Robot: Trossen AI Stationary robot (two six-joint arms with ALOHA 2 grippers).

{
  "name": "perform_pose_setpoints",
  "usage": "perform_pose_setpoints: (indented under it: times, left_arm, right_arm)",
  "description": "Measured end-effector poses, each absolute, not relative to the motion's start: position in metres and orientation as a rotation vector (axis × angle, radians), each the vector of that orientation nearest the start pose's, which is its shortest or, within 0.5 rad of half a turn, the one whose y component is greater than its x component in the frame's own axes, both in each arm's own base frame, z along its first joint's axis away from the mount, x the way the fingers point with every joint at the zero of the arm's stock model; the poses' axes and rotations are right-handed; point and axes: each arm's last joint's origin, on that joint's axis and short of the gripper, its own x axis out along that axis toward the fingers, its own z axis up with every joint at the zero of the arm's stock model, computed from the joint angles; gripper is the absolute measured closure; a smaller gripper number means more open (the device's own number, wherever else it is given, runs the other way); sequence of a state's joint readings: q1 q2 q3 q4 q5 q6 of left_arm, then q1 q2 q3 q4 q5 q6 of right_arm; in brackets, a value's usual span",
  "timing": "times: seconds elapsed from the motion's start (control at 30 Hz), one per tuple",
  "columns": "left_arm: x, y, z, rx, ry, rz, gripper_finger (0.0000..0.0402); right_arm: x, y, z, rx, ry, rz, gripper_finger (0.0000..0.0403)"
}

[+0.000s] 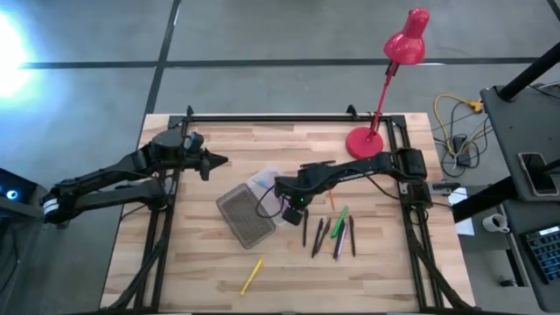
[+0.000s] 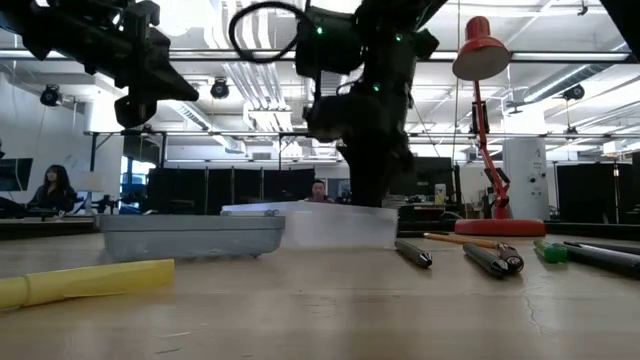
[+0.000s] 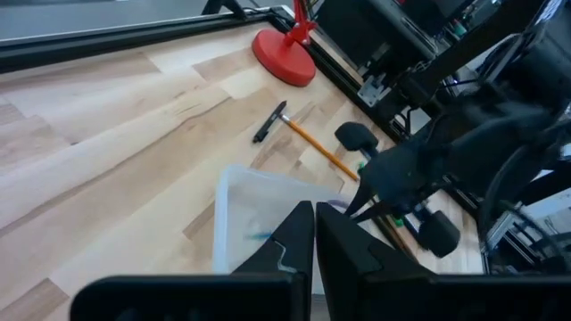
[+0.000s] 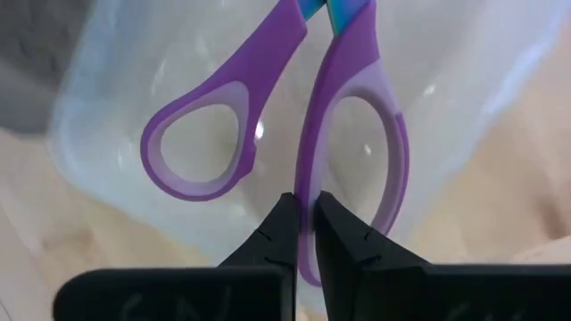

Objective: Pick & place school supplies into a supply box
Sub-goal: Put the purple scissors into the gray supply box

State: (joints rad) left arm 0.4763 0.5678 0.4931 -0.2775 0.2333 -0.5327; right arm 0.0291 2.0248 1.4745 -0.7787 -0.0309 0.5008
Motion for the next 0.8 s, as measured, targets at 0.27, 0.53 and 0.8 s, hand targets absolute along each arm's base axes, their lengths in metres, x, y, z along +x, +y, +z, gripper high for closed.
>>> perform_pose_setpoints:
  times: [0.27, 0.53, 0.8]
  left_arm:
    - [0.1243, 0.0566, 0.2539, -0.648, 0.26, 0.325, 0.0402]
    - [0.1242, 0.0566, 0.254, -0.663, 0.258, 0.326, 0.0402]
    - [0.1242, 0.0565, 0.2539, -0.675, 0.256, 0.328, 0.0402]
  right_arm:
    - [0.3983, 0.0115, 0.1576, 0.409, 1.356, -0.25, 0.0387]
    - [0.3997, 0.0055, 0.1593, 0.405, 1.32, -0.324, 0.0333]
    - [0.3999, 0.0058, 0.1595, 0.445, 1.313, -0.351, 0.0274]
